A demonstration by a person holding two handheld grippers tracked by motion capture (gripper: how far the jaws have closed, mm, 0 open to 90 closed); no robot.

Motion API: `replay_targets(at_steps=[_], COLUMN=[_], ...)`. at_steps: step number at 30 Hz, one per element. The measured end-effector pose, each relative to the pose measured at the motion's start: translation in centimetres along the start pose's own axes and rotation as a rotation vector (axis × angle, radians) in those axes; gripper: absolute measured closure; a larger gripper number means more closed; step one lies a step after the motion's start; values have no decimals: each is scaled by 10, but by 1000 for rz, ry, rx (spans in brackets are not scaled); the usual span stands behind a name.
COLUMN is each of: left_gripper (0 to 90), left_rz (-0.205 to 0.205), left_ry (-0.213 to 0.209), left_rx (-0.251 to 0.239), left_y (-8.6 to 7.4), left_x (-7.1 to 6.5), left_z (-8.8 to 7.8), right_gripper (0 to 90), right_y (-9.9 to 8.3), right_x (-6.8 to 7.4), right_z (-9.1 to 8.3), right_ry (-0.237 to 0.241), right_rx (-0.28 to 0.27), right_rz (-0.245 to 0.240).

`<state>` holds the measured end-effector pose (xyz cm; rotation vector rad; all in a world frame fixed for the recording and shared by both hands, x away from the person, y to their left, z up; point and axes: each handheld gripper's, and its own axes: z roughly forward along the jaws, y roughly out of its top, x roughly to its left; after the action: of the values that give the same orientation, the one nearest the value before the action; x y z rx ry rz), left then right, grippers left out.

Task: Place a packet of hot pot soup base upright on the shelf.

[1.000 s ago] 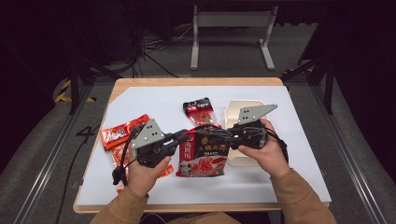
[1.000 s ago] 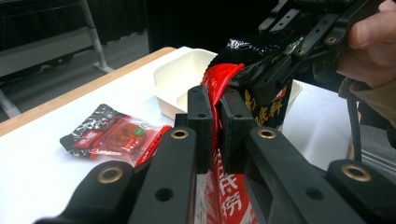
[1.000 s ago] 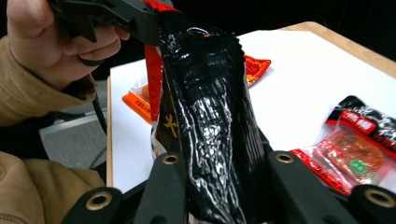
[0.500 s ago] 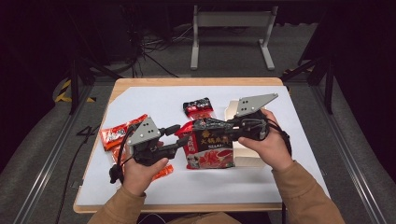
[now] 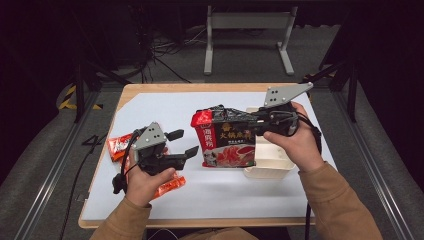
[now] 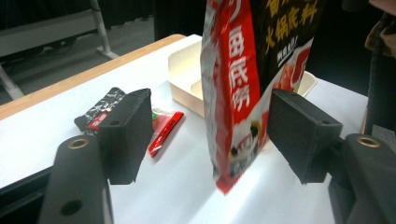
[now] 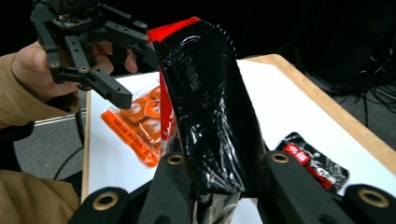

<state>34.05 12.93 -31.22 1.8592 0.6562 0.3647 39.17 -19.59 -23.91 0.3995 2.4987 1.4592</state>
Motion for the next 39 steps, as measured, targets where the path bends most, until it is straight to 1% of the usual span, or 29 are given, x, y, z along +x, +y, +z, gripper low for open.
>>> replay_targets(at_steps=[2,7,10,11,14,15,17,18,20,23,25,27,28,30,32,33,34,36,39], left_gripper=[302,266,250,245,238,238,238,237,234,227,226,225,225,233,233,232,229,223,220], left_rz=[-13,-31,-35,-38,-30,-30,-31,-36,-26,-30,-28,-40,-39,-37,-33,-46,-44,-52,-74], left_ry=[3,17,30,50,93,93,107,109,114,120,125,128,129,132,138,139,137,137,132], left_rx=[-1,6,17,18,40,40,46,51,51,53,65,63,66,70,73,71,73,73,74], left_y=[-1,-3,-5,-6,-7,-7,-8,-9,-10,-14,-15,-17,-17,-18,-19,-20,-20,-21,-22], left_x=[2,10,13,16,18,18,20,21,24,29,32,34,36,37,39,39,41,43,47], left_z=[-1,-2,-3,-3,-2,-2,-2,-2,-2,0,0,0,0,0,-1,-1,-1,-2,-3], right_gripper=[785,785,785,785,785,785,785,785,785,785,785,784,784,784,784,784,784,784,783], right_y=[2,6,9,11,14,14,15,16,16,16,16,15,14,14,12,12,11,10,8], right_x=[-3,-14,-20,-24,-31,-33,-36,-39,-44,-52,-56,-62,-64,-69,-75,-77,-80,-85,-93], right_z=[-2,-8,-12,-14,-18,-19,-19,-21,-22,-24,-25,-27,-27,-29,-30,-31,-32,-35,-38], right_ry=[-9,-36,-52,-60,-72,-77,-81,-87,-98,-115,-126,-140,-144,-154,-165,-169,-173,-181,-195], right_rx=[-1,-12,-20,-23,-29,-30,-33,-35,-37,-39,-39,-40,-42,-42,-44,-46,-49,-54,-56], right_rz=[-3,-9,-10,-11,-13,-12,-13,-16,-15,-25,-26,-28,-29,-28,-16,-12,-11,-16,-17])
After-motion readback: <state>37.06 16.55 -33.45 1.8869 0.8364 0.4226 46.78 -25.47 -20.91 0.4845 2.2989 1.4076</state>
